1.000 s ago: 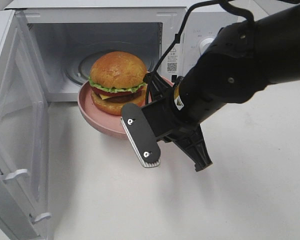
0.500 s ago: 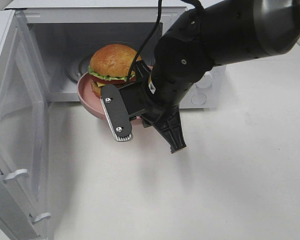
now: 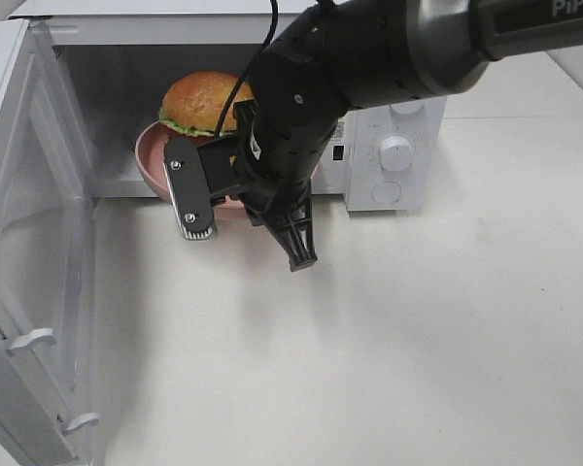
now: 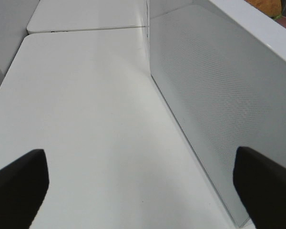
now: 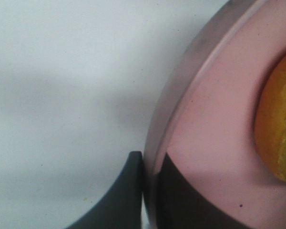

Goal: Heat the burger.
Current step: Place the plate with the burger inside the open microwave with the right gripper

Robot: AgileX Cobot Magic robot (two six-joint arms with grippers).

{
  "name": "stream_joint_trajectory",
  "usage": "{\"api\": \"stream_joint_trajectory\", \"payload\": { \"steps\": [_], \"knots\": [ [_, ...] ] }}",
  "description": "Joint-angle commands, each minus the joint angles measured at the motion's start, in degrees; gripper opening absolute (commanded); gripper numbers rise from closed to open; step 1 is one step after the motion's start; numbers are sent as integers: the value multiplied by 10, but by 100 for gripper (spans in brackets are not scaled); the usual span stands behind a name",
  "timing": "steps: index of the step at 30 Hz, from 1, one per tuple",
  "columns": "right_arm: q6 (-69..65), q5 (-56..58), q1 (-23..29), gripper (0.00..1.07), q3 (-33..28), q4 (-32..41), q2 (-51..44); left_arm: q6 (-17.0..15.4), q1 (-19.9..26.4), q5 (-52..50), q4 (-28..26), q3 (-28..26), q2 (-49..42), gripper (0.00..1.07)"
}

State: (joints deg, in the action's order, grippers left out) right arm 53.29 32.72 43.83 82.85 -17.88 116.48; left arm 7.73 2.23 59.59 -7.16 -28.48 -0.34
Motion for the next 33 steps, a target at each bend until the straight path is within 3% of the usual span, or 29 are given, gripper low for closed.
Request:
{"api": "stream_joint_trajectory", "payload": {
  "steps": [1,7,33],
  "knots": [
    [-40,2,-1,0,48,-30,13,-1,1,-2,-2,2,-11,98],
    [-56,37,-1,0,111,-40,55,-1,1,-2,-2,2,-11,98],
    [-87,41,-9,0,249,-39,150,-1,1,-2,-2,2,-11,98]
  ]
}}
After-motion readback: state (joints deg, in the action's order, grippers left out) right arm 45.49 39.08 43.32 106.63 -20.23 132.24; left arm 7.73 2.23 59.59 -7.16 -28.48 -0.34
